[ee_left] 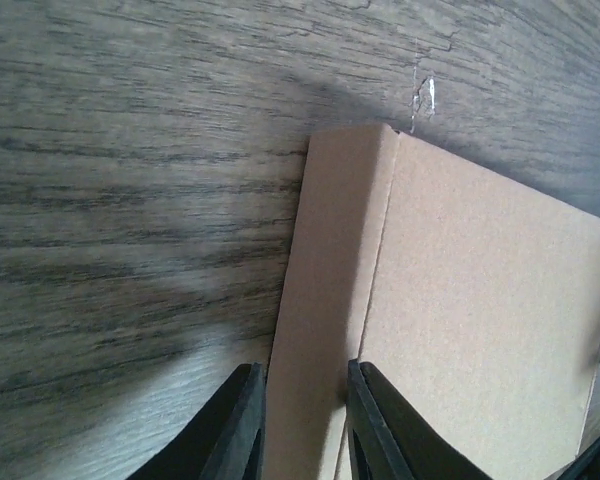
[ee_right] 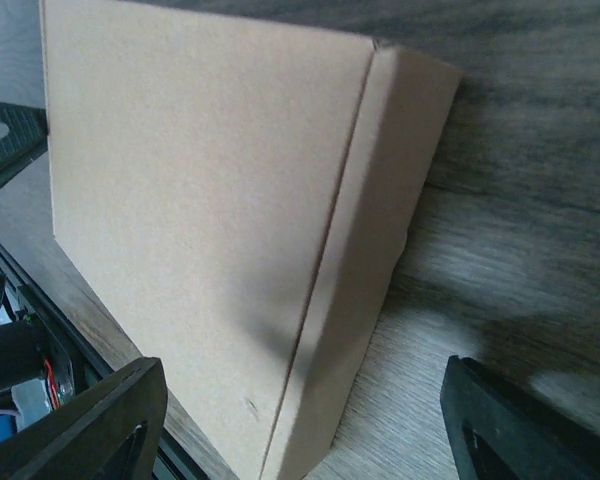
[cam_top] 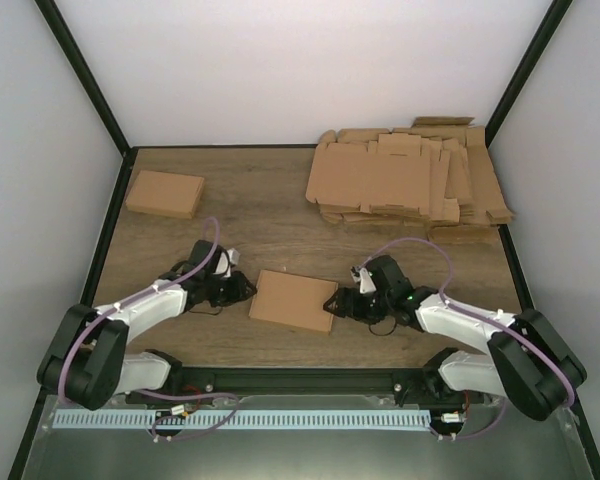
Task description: Fold the paper box
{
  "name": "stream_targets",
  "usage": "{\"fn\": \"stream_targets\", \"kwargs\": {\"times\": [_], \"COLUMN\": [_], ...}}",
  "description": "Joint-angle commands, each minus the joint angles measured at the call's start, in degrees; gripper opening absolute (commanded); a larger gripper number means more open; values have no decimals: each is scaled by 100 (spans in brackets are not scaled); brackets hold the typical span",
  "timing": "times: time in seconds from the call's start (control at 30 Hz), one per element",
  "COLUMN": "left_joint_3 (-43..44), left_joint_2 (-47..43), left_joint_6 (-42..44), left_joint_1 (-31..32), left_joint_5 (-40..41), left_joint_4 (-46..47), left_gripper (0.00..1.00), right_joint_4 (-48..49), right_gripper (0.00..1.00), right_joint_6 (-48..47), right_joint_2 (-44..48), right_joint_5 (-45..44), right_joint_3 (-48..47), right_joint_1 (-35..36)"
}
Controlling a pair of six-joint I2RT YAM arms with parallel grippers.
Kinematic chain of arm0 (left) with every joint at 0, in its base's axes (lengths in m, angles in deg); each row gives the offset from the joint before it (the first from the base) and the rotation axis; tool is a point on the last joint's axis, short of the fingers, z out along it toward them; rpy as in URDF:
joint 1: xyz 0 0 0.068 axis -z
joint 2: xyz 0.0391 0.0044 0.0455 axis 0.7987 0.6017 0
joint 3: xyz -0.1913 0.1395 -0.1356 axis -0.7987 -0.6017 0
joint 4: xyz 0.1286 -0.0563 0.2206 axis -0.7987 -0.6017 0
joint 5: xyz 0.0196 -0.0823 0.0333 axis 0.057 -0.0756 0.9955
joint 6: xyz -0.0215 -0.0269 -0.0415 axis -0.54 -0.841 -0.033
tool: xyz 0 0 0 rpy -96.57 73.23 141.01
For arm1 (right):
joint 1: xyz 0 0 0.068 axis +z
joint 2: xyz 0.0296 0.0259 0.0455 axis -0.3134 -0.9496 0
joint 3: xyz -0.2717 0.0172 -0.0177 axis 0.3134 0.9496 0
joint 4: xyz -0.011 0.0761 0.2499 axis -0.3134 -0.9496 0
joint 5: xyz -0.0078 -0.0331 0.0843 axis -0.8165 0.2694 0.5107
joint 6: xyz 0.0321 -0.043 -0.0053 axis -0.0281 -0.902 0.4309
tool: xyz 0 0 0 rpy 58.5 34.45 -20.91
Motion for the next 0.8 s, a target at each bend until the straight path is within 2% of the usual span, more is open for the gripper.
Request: {"fn": "stream_targets", "kwargs": {"times": [0.0, 0.27, 0.47, 0.53, 0.67, 0.77], "left_joint_3": [-48, -160, -218, -231, -179, -213], "left_joint_2": [150, 233, 383, 393, 334, 266], "left_joint_6": [9, -55, -112, -106, -109, -139], "left_joint_1": [13, 18, 18, 18, -6, -70], "left_joint_5": [-76, -583, -847, -794, -325, 0], "left_joint_4": [319, 718, 926, 895, 513, 330], "left_gripper": [24, 24, 20, 17, 5, 4], "right_joint_4": [387, 826, 1152, 1192, 1118, 1055], "right_gripper": [78, 77, 76, 75, 74, 74], "right_joint_6": [92, 174, 239, 245, 224, 225], "right_joint_2": [-129, -253, -519, -570, -549, -488], "right_joint_5": [263, 516, 811, 837, 759, 712], "right_joint_3": [120, 344, 496, 503, 461, 471], "right_joint_1": [-31, -33, -176, -188, -203, -265]}}
